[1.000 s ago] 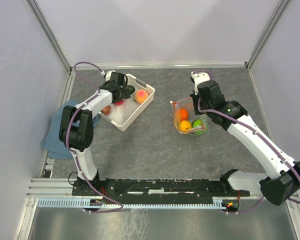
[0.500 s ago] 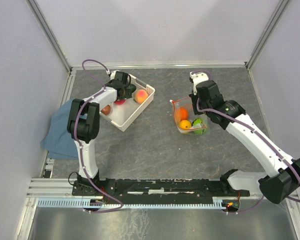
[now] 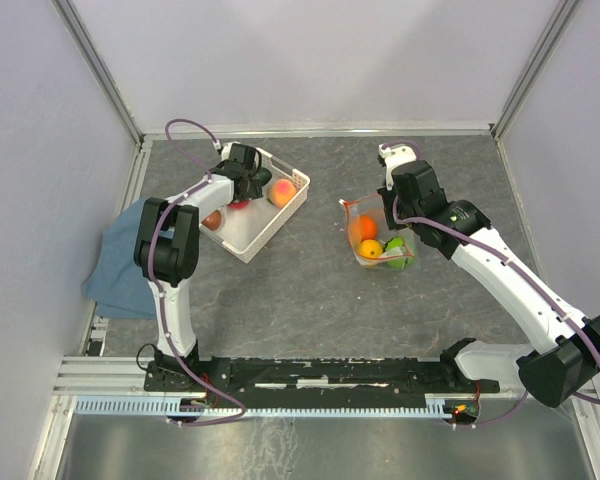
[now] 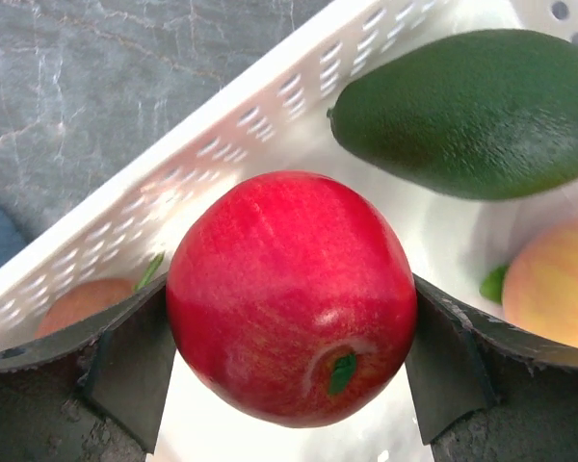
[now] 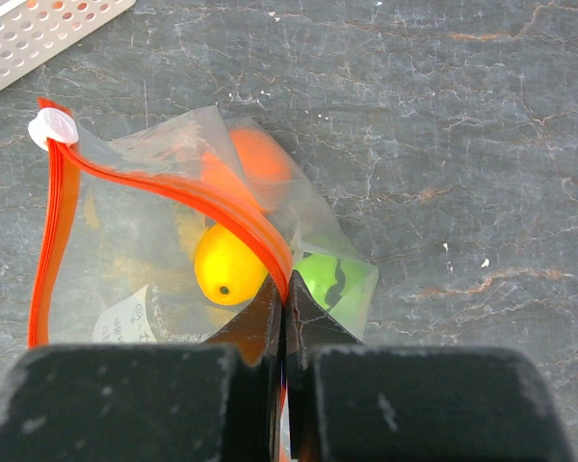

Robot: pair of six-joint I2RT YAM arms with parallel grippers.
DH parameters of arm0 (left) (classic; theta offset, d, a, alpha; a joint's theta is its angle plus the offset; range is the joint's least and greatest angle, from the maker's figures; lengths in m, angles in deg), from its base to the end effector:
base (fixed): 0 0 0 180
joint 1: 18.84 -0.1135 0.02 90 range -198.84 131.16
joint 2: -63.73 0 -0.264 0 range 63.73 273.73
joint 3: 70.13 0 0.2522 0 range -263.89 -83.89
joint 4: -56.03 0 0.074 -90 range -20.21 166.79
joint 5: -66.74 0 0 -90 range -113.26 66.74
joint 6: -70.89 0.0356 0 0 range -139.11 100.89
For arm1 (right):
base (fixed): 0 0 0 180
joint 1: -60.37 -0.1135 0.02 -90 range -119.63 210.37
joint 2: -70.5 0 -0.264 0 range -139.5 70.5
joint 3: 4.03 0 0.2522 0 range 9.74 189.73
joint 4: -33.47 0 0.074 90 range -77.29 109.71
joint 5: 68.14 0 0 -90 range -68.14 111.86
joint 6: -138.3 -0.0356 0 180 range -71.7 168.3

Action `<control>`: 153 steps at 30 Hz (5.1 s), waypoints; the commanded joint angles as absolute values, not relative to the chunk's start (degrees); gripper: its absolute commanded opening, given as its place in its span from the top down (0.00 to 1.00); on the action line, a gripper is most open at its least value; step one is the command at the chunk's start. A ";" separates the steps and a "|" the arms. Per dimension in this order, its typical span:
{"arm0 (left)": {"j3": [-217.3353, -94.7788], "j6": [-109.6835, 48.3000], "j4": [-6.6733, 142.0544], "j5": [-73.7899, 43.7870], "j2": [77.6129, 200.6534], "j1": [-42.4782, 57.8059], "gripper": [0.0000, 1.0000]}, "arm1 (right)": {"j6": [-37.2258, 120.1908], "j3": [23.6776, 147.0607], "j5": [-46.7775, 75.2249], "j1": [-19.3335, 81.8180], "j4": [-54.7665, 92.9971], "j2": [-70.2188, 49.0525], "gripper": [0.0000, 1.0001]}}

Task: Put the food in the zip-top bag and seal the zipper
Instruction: Pick up the fake fruit from the bin, then place the fake fruit in the zipper food storage bag, then pick up the fake fruit from the bin.

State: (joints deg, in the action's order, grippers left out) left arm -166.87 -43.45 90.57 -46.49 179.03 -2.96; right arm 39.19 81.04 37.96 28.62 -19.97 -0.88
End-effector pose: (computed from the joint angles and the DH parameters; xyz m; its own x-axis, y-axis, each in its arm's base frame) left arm 0.4232 -0.1058 0.1866 -0.7106 -0.1916 -0.6771 -0.2955 0.9545 0.0399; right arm 0.2296 0.1305 0.3542 -0.5882 -0.1851 -0.7872 -0.2341 0.9707 -0.0534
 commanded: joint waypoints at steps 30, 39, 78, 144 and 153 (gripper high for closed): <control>-140.17 -52.37 74.17 -32.02 132.68 25.48 0.28 | 38.30 79.86 35.19 28.86 -18.51 2.39 0.98; -139.17 -50.10 63.81 -30.47 130.13 34.43 0.29 | 37.60 79.28 33.73 28.87 -18.12 2.90 0.98; -151.17 -50.48 62.59 -35.01 156.12 39.87 0.11 | 35.82 79.39 27.40 28.83 -16.54 2.77 0.98; -170.87 -52.63 90.81 -41.11 172.18 6.82 0.00 | 37.90 76.75 28.61 28.84 -12.88 5.04 0.98; -180.13 -51.95 93.76 -37.62 182.96 5.93 0.01 | 38.49 76.34 28.55 28.87 -12.52 3.72 0.99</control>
State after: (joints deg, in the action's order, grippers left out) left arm -174.85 -50.60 92.03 -39.12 179.84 6.09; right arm 37.73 76.34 28.37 28.67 -15.88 3.76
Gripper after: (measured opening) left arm 0.996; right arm 0.022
